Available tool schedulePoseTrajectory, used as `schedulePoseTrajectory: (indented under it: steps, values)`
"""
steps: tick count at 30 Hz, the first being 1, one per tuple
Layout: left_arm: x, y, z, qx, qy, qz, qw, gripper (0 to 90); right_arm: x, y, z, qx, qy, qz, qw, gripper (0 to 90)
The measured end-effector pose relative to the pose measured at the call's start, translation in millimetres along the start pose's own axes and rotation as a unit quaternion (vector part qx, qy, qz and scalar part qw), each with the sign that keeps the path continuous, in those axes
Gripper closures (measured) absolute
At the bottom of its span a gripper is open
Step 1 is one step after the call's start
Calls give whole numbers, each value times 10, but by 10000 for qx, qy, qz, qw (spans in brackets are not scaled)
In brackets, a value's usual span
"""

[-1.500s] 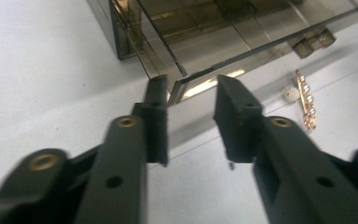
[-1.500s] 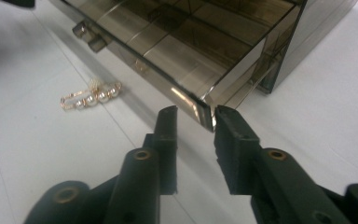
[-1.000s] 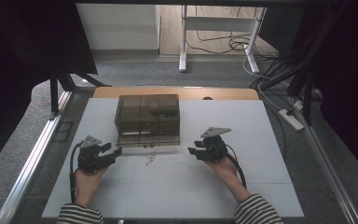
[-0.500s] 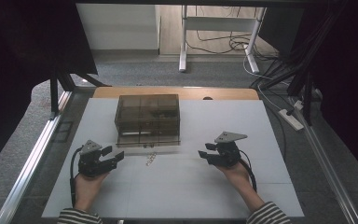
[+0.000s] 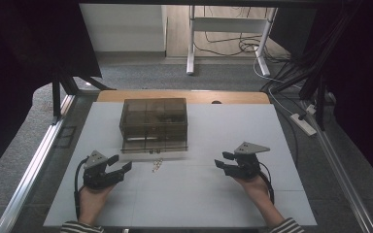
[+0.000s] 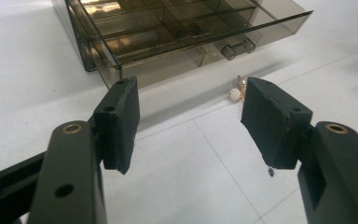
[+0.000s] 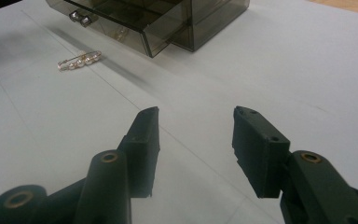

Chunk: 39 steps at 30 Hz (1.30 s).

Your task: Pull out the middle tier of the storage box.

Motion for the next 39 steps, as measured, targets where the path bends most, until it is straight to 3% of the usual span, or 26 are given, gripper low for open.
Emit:
schedulePoseTrajectory:
  steps: [15,22,34,39]
  values:
    - [39,-116,59,-123,-176,63,9997,365,299,-68,243,-182,-367,148,9991,473]
    - [87,-142,108,-124,-314,83,9994,348,434,-64,388,-159,-538,242,9981,450]
    - [144,-189,160,-208,-381,42,9990,342,731,-127,613,-215,-965,547,9936,383]
    - [172,-204,186,-228,-425,21,9988,334,846,-170,707,-345,-1092,674,9911,358]
Point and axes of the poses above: each handheld gripper's, and its own axes: x roughly backward along the jaws, z roughly out of its underside, y roughly to its left, the point moved 1 cm from there along -x, roughly forward along the jaws, and after that the axes turned 5 degrees about y, right-handed, at the moved point
